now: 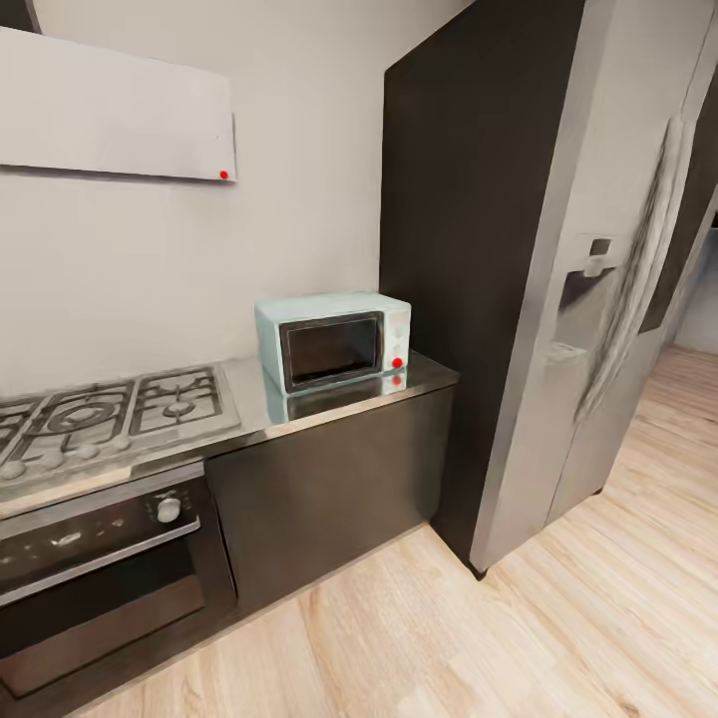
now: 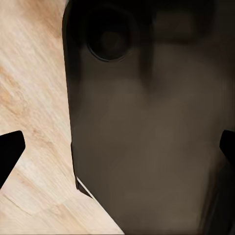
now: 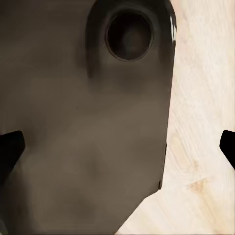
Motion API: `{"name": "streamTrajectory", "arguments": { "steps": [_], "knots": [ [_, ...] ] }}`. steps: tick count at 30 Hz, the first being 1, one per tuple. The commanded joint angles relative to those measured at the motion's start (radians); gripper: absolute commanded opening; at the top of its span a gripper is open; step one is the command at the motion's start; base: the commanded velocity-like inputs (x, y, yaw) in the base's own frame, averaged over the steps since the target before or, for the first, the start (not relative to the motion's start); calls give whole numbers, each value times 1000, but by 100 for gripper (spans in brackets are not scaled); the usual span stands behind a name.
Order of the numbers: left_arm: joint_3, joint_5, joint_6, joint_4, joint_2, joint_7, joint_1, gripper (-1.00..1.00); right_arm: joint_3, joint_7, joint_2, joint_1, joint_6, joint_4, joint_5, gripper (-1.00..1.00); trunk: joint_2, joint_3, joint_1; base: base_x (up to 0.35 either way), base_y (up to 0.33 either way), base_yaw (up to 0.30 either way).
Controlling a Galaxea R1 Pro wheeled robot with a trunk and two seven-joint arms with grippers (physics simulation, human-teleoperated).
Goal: In the kitchen, take the Vidalia onion out of the sink, dice it on the chopping board with the paring knife, put the diced onion into the bowl on the countertop, then place both the paring knife and the chopping board into the sink.
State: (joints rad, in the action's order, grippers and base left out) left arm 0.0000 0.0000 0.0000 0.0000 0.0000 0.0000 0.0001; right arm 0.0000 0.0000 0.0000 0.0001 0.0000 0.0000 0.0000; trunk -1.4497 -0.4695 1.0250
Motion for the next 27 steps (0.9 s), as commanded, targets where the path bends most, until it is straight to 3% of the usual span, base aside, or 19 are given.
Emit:
{"name": "streamTrajectory", "arguments": {
  "steps": [1, 9, 27],
  "knots": [
    [2, 6, -4, -6, -6, 3, -2, 100, 0, 1, -6, 6, 6, 1, -6, 100, 0, 0, 0, 0, 0, 0],
    [2, 7, -5, -23, -5, 3, -2, 100, 0, 0, -47, 27, 2, -3, -11, 100, 0, 0, 0, 0, 0, 40],
    [2, 7, -5, -25, -5, 3, -2, 100, -1, 0, -48, 28, 2, -3, -11, 100, 0, 0, 0, 0, 0, 275]
  ]
}}
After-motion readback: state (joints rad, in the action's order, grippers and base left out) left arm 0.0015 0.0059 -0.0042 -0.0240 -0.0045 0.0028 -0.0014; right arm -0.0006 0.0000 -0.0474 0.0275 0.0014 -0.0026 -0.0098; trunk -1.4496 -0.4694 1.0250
